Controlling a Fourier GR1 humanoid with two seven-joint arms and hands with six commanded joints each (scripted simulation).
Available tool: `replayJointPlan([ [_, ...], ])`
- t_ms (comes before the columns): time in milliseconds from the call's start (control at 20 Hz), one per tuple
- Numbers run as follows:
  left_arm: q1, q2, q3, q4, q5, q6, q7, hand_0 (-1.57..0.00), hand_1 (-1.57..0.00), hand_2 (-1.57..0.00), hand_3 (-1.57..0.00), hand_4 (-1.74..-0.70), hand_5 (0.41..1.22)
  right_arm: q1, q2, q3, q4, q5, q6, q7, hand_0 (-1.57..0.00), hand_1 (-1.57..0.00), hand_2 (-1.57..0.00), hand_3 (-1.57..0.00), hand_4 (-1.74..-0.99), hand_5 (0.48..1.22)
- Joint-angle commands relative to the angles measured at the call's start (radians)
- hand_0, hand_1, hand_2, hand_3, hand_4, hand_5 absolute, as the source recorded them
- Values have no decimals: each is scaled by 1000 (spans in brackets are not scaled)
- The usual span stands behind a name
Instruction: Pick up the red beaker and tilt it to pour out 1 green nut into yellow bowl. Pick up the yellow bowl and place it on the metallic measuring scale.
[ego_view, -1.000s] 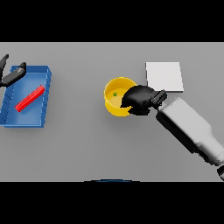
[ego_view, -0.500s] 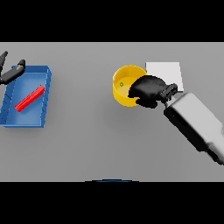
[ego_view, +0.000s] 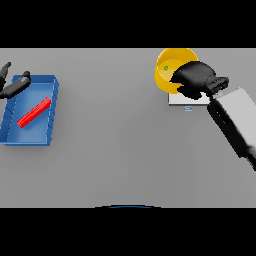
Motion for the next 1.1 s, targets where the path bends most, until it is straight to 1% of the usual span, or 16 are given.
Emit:
replayJointPlan([
  [0, -4, 6, 4, -5, 1, 6, 12, 1, 1, 1, 1, -852, 758, -15, -11, -10, 44, 2, -17, -24, -1567, -1571, -1556, -1155, -1741, 1221],
  [50, -2, 8, 4, -8, 1, 7, 21, 1, 1, 1, 1, -852, 760, -13, -4, -10, 63, 9, -33, -1, -1568, -1571, -1553, -1154, -1741, 1221],
  [150, 15, 12, 10, -18, 8, 10, 14, 1, 1, 1, 1, -857, 762, -16, 3, -21, 120, 3, -59, -21, -1569, -1571, -1533, -1165, -1741, 1221],
  [250, 12, 16, 8, -30, 9, 14, 35, 1, 1, 1, 1, -862, 773, -37, 2, -33, 186, 6, -78, -25, -1570, -1571, -1517, -1170, -1741, 1221],
  [300, 8, 17, 8, -24, 11, 4, 36, 1, 1, 1, 1, -865, 779, -42, 11, -35, 223, 11, -99, -26, -1570, -1571, -1500, -1181, -1741, 1221],
  [350, 3, 9, -3, -24, 2, 8, 47, 1, 1, 1, 1, -863, 784, -45, 16, -38, 259, 10, -114, -43, -1570, -1571, -1475, -1206, -1741, 1221],
  [450, -6, 4, -5, -8, -6, 9, 42, 1, 1, 1, 1, -863, 797, -53, 22, -38, 310, 15, -138, -68, -1571, -1571, -1428, -1290, -1741, 1221],
  [500, -8, 0, -8, 0, -12, 9, 33, 1, 1, 1, 1, -858, 802, -51, 24, -42, 331, 14, -147, -70, -1571, -1571, -1413, -1317, -1741, 1221],
  [550, 0, 6, -6, -14, -7, 10, 33, 1, 1, 1, 1, -858, 804, -44, 37, -45, 338, 8, -150, -53, -1571, -1571, -1398, -1342, -1741, 1221],
  [650, -5, 1, -6, -8, -7, 12, 38, 1, 1, 1, 1, -858, 809, -36, 35, -46, 347, 1, -149, -73, -1571, -1571, -1386, -1374, -1741, 1221],
  [700, -3, 7, -4, -14, -6, 12, 45, 1, 1, 1, 1, -854, 807, -44, 43, -46, 365, 6, -155, -60, -1571, -1571, -1382, -1384, -1741, 1221],
  [800, -4, 12, -1, -18, 1, 4, 52, 1, 1, 1, 1, -849, 799, -48, 53, -42, 386, 10, -163, -60, -1571, -1571, -1382, -1402, -1741, 1221],
  [900, 8, 15, 0, -17, 2, -1, 29, 1, 1, 1, 1, -845, 788, -53, 50, -43, 406, 10, -161, -71, -1571, -1571, -1382, -1417, -1741, 1221],
  [950, 6, 12, -3, -19, 2, 1, 39, 1, 1, 1, 1, -844, 783, -61, 50, -44, 413, 10, -158, -69, -1571, -1571, -1374, -1448, -1741, 1221],
  [1000, -8, 7, -5, -9, -5, 2, 44, 1, 1, 1, 1, -842, 780, -52, 48, -45, 411, 7, -164, -73, -1571, -1571, -1404, -1376, -1741, 1221],
  [1050, -11, 7, -6, 3, -10, 1, 40, 1, 1, 1, 1, -838, 779, -54, 51, -48, 422, 6, -167, -70, -1565, -1496, -1437, -1249, -1741, 1221],
])
